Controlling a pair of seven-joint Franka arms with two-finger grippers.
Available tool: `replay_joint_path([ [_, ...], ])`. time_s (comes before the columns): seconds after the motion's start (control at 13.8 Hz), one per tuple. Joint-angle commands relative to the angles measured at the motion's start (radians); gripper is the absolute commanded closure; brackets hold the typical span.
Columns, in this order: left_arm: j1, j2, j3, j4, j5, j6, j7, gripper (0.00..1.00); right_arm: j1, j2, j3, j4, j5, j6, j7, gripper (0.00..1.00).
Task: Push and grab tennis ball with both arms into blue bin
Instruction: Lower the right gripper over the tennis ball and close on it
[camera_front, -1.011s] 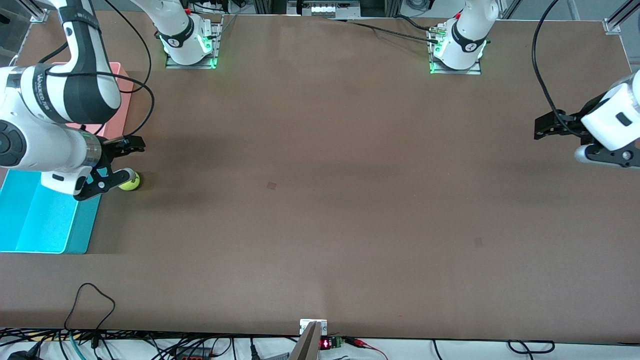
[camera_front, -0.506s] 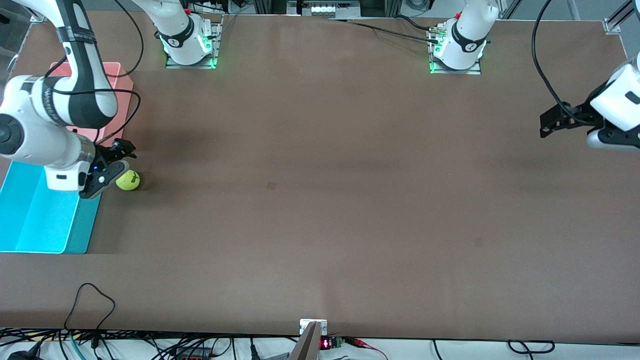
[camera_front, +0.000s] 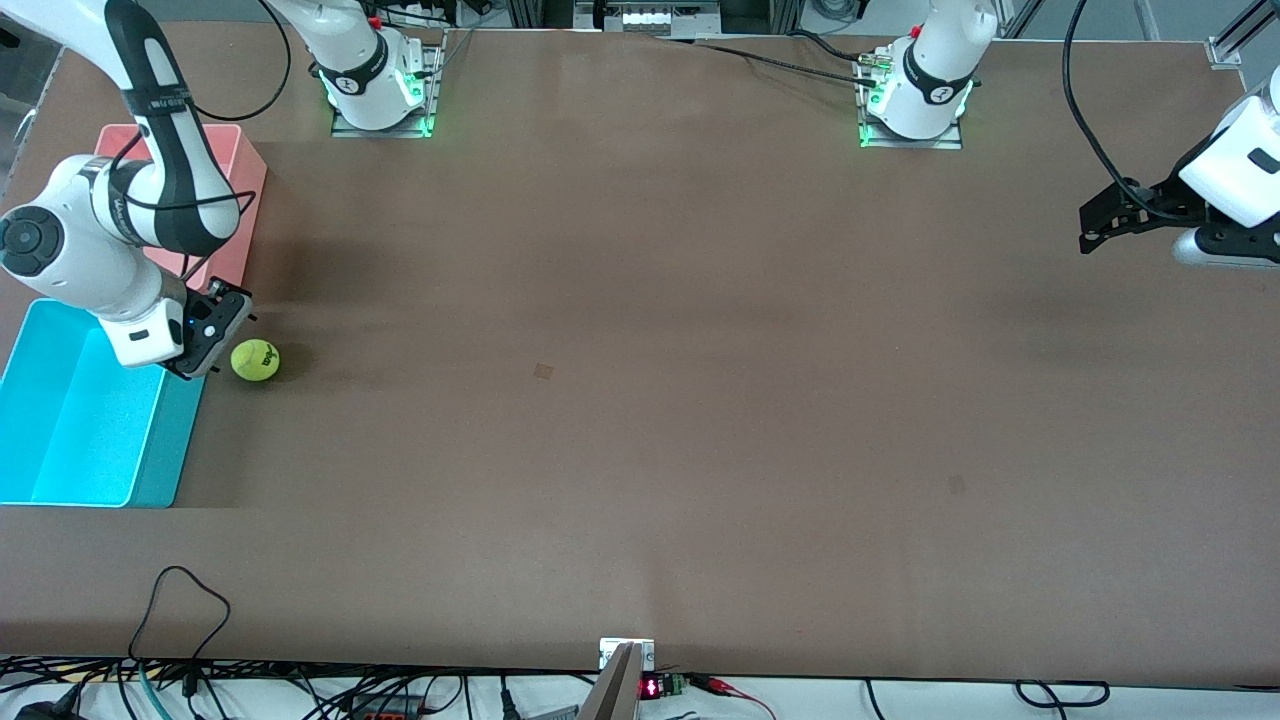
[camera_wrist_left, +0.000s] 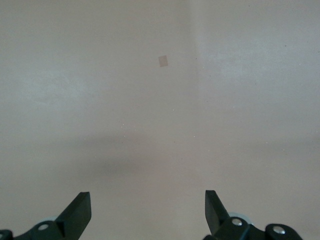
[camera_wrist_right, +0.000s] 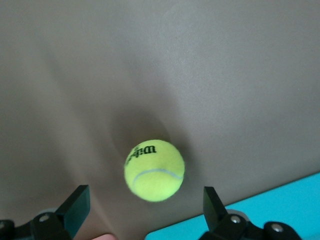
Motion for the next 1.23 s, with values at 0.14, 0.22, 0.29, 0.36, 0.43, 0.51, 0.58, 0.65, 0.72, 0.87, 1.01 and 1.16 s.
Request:
replay_joint_path([
  [0.14,-0.019,-0.053,0.002,-0.059,-0.009,0.019,-0.002,0.0,-0.028,0.07,0.024,0.01,-0.013,0.077,-0.069,0.0],
  [0.22,-0.025,-0.053,0.004,-0.055,-0.008,0.015,-0.002,0.0,-0.03,0.079,0.024,0.016,-0.013,0.083,-0.074,0.0],
  [0.29,-0.027,-0.048,0.011,-0.056,-0.011,0.017,0.0,0.0,-0.028,0.086,0.024,0.017,-0.013,0.092,-0.08,0.0],
  [0.36,-0.025,-0.046,0.011,-0.056,-0.012,0.015,0.001,0.0,-0.028,0.095,0.024,0.017,-0.011,0.103,-0.091,0.0],
  [0.43,-0.027,-0.045,0.013,-0.055,-0.012,0.015,0.001,0.0,-0.03,0.099,0.024,0.017,-0.013,0.113,-0.096,0.0],
  [0.51,-0.025,-0.045,0.013,-0.055,-0.012,0.017,0.001,0.0,-0.033,0.108,0.024,0.019,-0.013,0.124,-0.099,0.0],
  [0.58,-0.025,-0.045,0.013,-0.053,-0.017,0.017,0.0,0.0,-0.033,0.119,0.024,0.025,-0.014,0.132,-0.108,0.0],
  [0.65,-0.022,-0.043,0.011,-0.047,-0.018,0.015,-0.003,0.0,-0.033,0.122,0.024,0.026,-0.014,0.133,-0.108,0.0],
  [0.72,-0.022,-0.042,0.01,-0.047,-0.02,0.017,-0.002,0.0,-0.033,0.128,0.024,0.026,-0.014,0.135,-0.108,0.0],
  [0.87,-0.022,-0.04,0.007,-0.046,-0.02,0.014,-0.007,0.0,-0.033,0.141,0.024,0.033,-0.014,0.14,-0.108,0.0],
  [1.01,-0.018,-0.04,0.005,-0.046,-0.023,-0.007,-0.005,0.0,-0.035,0.15,0.024,0.033,-0.014,0.152,-0.108,0.0],
  [1.16,-0.015,-0.04,0.01,-0.044,-0.041,-0.009,-0.005,0.0,-0.038,0.162,0.024,0.033,-0.014,0.164,-0.108,0.0],
])
